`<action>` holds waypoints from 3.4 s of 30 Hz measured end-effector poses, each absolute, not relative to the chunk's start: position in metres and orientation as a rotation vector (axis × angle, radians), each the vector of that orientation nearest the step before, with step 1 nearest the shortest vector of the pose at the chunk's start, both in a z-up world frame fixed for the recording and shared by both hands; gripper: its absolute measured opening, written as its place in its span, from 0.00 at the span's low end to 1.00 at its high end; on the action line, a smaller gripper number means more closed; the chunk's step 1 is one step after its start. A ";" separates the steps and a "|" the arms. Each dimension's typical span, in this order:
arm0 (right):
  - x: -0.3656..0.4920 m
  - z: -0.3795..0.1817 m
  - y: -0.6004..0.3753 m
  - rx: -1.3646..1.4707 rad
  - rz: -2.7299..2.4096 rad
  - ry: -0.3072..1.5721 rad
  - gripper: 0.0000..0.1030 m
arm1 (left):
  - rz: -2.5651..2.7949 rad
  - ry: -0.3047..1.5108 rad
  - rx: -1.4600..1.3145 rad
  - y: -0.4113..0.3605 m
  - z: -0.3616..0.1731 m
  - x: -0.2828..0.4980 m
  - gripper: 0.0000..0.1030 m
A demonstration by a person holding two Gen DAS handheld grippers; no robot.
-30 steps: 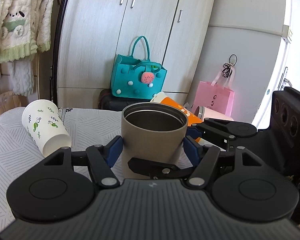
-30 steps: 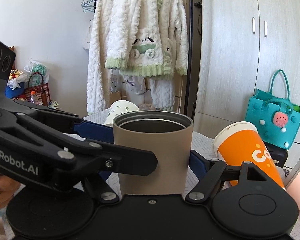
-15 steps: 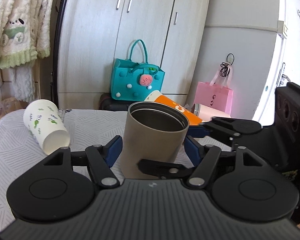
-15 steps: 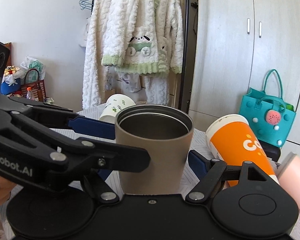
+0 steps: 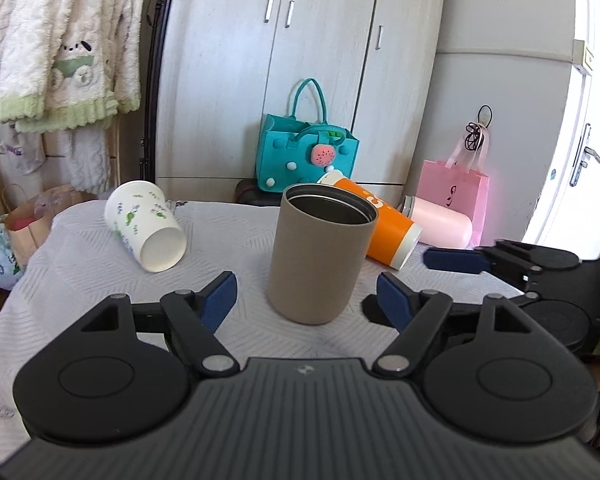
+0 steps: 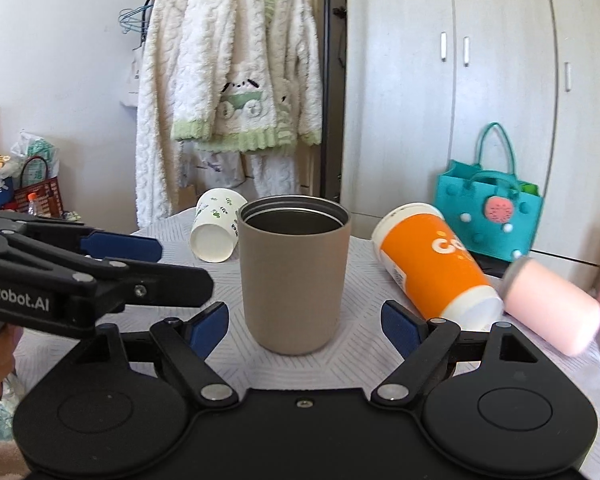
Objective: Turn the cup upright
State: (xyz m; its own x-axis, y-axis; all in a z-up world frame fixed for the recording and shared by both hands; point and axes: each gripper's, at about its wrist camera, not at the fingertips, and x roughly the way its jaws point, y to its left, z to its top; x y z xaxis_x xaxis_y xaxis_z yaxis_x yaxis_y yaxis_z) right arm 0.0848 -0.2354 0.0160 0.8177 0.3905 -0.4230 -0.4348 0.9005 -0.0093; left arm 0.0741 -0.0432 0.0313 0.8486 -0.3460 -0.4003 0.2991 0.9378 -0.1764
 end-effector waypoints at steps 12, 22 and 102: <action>0.039 0.033 -0.253 -0.039 0.299 0.440 0.87 | -0.250 0.456 -0.069 -0.033 0.054 0.035 0.78; 0.009 0.041 -0.259 -0.006 0.180 0.400 1.00 | -0.216 0.484 -0.081 -0.029 0.052 0.019 0.96; -0.064 0.025 -0.227 -0.068 -0.037 0.328 1.00 | -0.042 0.444 0.010 -0.028 0.024 -0.021 1.00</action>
